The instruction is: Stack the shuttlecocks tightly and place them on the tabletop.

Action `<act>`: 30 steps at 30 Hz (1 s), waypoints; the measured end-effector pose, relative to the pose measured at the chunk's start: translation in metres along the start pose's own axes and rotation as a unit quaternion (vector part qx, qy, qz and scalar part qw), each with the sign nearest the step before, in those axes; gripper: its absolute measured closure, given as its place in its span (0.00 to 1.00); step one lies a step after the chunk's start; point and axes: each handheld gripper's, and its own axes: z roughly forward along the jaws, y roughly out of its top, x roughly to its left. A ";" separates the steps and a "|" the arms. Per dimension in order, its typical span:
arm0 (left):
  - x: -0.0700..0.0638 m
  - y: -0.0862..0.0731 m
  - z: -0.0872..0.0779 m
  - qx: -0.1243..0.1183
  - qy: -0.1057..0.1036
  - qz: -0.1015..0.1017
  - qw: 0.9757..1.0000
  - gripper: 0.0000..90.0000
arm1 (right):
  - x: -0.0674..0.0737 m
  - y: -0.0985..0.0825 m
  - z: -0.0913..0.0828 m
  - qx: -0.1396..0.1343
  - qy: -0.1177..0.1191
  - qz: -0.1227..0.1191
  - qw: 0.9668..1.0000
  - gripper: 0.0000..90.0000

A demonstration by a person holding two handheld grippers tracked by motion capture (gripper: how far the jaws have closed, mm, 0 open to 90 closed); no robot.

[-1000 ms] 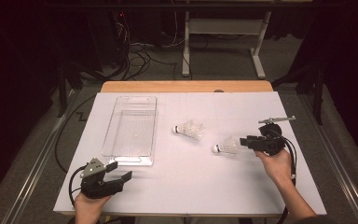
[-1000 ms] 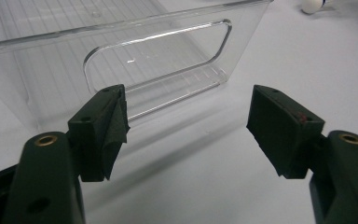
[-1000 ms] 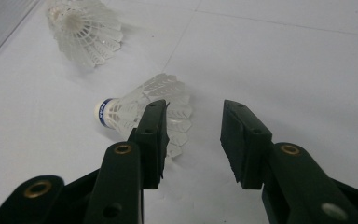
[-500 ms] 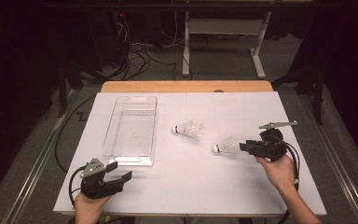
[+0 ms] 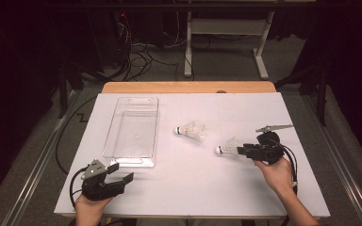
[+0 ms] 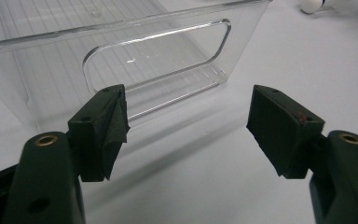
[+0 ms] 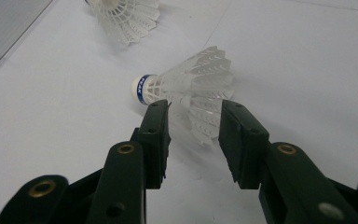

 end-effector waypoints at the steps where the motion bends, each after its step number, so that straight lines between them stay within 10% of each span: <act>1: 0.000 0.000 0.000 0.000 0.000 0.000 1.000 0.33 | 0.000 0.000 0.001 0.000 0.002 -0.001 1.000 0.71; 30: 0.000 0.000 0.000 0.000 0.000 0.001 1.000 0.33 | 0.011 0.006 0.022 0.022 0.026 -0.022 0.999 0.97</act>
